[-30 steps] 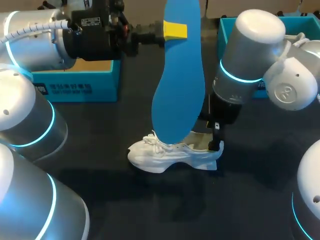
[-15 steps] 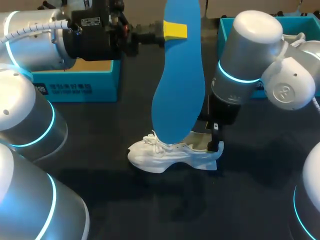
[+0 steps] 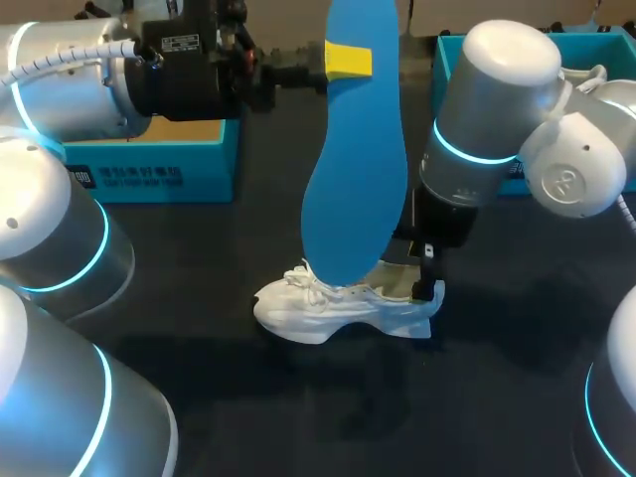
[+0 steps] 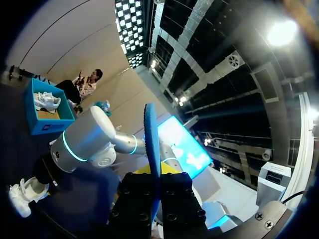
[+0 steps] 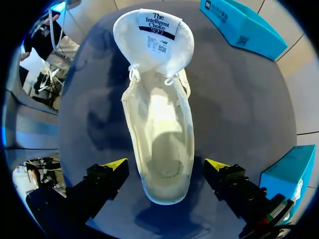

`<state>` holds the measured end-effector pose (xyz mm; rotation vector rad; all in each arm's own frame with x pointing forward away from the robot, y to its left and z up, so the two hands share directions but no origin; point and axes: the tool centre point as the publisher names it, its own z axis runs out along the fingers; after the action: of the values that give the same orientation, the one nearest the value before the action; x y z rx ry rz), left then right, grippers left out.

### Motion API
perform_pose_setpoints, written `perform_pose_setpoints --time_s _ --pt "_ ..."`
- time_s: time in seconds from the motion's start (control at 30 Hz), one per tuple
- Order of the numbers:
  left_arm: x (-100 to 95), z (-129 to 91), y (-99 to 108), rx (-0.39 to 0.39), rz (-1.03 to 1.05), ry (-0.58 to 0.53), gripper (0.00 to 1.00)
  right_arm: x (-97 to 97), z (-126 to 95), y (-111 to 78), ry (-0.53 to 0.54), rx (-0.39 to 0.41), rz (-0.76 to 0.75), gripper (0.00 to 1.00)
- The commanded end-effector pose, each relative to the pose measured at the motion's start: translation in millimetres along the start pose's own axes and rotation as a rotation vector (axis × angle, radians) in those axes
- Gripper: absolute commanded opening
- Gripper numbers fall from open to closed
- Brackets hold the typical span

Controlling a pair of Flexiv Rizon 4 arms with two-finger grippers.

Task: Take the shoe out of the shoebox, open the shoe tongue, remove and reinsert the insole, then place the shoe into the shoebox

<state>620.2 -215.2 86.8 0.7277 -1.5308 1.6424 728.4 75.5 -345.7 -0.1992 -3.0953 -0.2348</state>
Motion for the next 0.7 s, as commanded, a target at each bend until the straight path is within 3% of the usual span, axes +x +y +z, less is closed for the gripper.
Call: perform_pose_setpoints --time_s 0.03,0.1,0.37,0.7 --pt "-1.1 2.7 -0.8 0.0 0.0 0.002 0.0 1.4 0.3 -0.3 -0.004 0.001 0.001 1.0" --pt "-1.1 2.7 -0.8 0.0 0.0 0.002 0.0 1.4 0.3 -0.3 -0.004 0.001 0.001 1.0" --pt "-1.1 2.7 -0.8 0.0 0.0 0.002 0.0 -30.6 -1.4 11.8 0.01 0.015 -0.033 1.0" --pt "-1.1 2.7 -0.8 0.0 0.0 0.002 0.0 -56.1 15.3 27.7 0.026 -0.006 -0.096 1.0"
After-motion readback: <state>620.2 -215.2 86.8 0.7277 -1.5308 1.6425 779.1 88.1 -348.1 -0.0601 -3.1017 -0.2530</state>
